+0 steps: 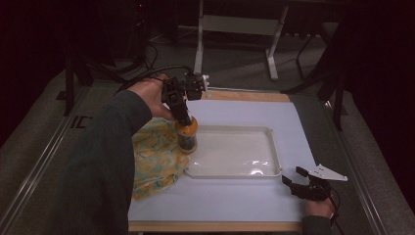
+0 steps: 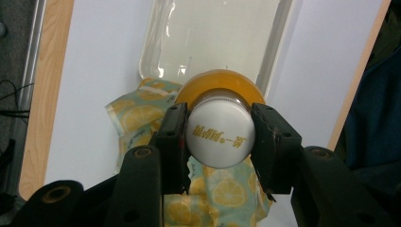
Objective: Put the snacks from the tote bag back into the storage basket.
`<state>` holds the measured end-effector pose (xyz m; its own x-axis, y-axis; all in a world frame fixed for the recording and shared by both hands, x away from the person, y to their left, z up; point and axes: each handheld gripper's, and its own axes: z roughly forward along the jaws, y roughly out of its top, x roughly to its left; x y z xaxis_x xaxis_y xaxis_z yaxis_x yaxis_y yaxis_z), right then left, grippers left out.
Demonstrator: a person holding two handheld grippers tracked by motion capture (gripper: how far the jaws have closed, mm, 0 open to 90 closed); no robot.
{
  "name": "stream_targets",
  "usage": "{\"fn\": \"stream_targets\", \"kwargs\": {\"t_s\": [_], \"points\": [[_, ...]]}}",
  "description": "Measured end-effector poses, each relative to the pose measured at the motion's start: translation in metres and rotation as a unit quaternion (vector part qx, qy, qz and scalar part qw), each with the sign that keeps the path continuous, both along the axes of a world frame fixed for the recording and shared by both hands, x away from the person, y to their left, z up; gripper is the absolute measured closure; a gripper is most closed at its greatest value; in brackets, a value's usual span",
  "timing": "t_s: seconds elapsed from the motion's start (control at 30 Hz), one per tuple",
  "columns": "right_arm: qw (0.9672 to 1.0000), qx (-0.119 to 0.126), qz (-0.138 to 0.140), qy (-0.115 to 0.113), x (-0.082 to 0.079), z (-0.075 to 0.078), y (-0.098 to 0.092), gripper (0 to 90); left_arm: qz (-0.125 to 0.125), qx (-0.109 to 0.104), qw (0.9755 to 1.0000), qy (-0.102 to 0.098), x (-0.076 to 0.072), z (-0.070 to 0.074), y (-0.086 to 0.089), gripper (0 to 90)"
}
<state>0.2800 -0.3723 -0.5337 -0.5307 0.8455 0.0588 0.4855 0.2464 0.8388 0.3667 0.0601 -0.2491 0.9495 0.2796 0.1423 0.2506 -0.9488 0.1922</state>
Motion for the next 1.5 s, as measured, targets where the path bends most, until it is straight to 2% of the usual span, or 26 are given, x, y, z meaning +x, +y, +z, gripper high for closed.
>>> {"fn": "stream_targets", "kwargs": {"t_s": [0.13, 0.4, 0.77, 1.5], "points": [[1.0, 0.0, 0.0, 0.0, 0.0, 0.0, 0.0, 24.6, -0.006, 0.001, 1.0, -0.002, -0.002, -0.001, -0.004, 59.5], [1.0, 0.0, 0.0, 0.0, 0.0, 0.0, 0.0, 24.6, -0.017, -0.002, 0.9998, 0.006, -0.004, -0.005, -0.01, 59.5], [1.0, 0.0, 0.001, 0.0, 0.0, 0.0, 0.0, 24.6, -0.025, 0.0, 0.9997, 0.006, -0.006, -0.01, -0.016, 59.4], [1.0, -0.001, 0.001, 0.001, 0.0, 0.0, 0.0, 24.6, -0.041, 0.002, 0.999, 0.021, -0.007, -0.022, -0.034, 59.5]]}}
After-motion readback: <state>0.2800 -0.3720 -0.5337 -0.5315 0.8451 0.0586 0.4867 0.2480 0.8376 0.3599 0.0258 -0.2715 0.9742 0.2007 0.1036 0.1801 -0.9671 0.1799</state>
